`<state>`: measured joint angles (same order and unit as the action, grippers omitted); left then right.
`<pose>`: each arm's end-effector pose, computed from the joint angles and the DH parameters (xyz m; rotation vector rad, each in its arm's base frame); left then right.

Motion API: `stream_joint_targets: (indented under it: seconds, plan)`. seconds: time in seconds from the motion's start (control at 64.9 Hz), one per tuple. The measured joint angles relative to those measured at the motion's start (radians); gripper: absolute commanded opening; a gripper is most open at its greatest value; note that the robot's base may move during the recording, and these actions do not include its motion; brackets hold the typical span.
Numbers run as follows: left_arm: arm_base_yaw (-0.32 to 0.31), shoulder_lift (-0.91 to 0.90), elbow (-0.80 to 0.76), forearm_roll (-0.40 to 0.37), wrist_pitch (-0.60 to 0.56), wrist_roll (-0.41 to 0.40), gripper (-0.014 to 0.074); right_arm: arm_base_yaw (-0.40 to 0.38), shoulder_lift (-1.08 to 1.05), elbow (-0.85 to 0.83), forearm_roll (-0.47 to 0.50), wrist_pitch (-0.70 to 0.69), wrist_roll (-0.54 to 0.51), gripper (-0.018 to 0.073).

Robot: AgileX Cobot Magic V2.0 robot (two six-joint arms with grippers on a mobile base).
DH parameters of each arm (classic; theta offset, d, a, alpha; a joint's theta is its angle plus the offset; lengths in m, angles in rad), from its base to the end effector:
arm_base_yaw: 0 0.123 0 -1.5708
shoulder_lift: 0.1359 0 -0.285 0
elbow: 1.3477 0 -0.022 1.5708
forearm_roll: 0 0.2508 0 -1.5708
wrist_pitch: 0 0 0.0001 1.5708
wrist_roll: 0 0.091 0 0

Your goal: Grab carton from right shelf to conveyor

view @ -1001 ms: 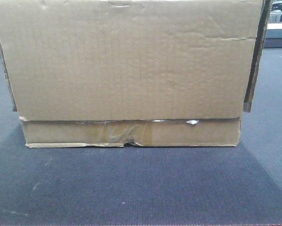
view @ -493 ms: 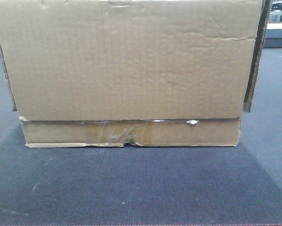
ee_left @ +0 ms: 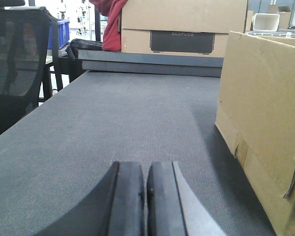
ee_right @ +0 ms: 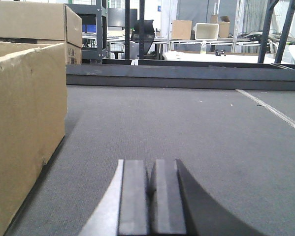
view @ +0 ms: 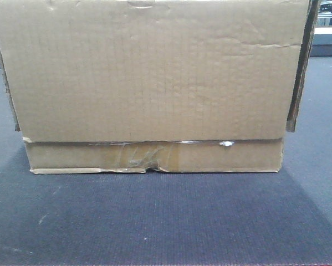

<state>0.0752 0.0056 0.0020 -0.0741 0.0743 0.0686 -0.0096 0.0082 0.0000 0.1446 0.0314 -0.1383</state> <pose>0.0570 0.0038 0.2055 -0.0587 1.5644 0.0507 0.0571 -0.0001 0.2099 0.0084 1.5228 0.0007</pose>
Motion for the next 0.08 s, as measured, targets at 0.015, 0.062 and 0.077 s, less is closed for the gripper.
stream_joint_targets:
  seconds: [0.015, 0.062, 0.077]
  plan:
    - [0.0, 0.0, 0.0, 0.0, 0.0, 0.0, 0.002, 0.0, 0.0, 0.0, 0.0, 0.0, 0.0, -0.0069]
    - [0.0, 0.0, 0.0, 0.0, 0.0, 0.0, 0.002, 0.0, 0.0, 0.0, 0.0, 0.0, 0.0, -0.0069]
    - [0.0, 0.0, 0.0, 0.0, 0.0, 0.0, 0.002, 0.0, 0.0, 0.0, 0.0, 0.0, 0.0, -0.0069]
